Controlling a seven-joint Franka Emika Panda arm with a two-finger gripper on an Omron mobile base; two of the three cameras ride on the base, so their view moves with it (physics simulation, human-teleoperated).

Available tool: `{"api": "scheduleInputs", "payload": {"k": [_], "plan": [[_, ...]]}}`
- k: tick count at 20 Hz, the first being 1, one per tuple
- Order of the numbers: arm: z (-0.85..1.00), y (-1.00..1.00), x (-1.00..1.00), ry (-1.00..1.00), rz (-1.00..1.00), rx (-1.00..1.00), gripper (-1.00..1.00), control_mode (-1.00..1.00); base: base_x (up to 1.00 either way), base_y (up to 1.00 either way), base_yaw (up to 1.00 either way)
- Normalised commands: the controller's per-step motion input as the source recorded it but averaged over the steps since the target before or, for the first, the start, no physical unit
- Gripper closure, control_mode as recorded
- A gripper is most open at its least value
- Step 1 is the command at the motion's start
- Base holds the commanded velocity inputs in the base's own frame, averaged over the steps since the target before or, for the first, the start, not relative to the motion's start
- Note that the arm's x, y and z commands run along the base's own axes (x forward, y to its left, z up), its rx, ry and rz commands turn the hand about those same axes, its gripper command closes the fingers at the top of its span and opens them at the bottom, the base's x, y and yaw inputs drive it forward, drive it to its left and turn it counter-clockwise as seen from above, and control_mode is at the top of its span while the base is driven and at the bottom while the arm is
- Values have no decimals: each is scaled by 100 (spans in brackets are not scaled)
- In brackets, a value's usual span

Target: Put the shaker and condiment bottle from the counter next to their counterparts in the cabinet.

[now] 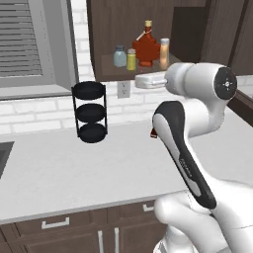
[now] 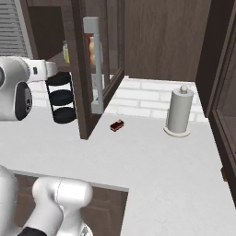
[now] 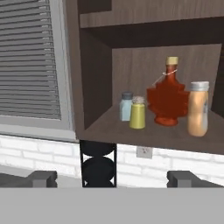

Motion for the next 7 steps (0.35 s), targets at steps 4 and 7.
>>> {"api": "scheduleInputs", "payload": {"k": [4,7], "plan": [[11,0,-83,0,0,0,-100,-100,0,0,0],[6,0,-81,0,0,0,-100,-100,0,0,0]]}}
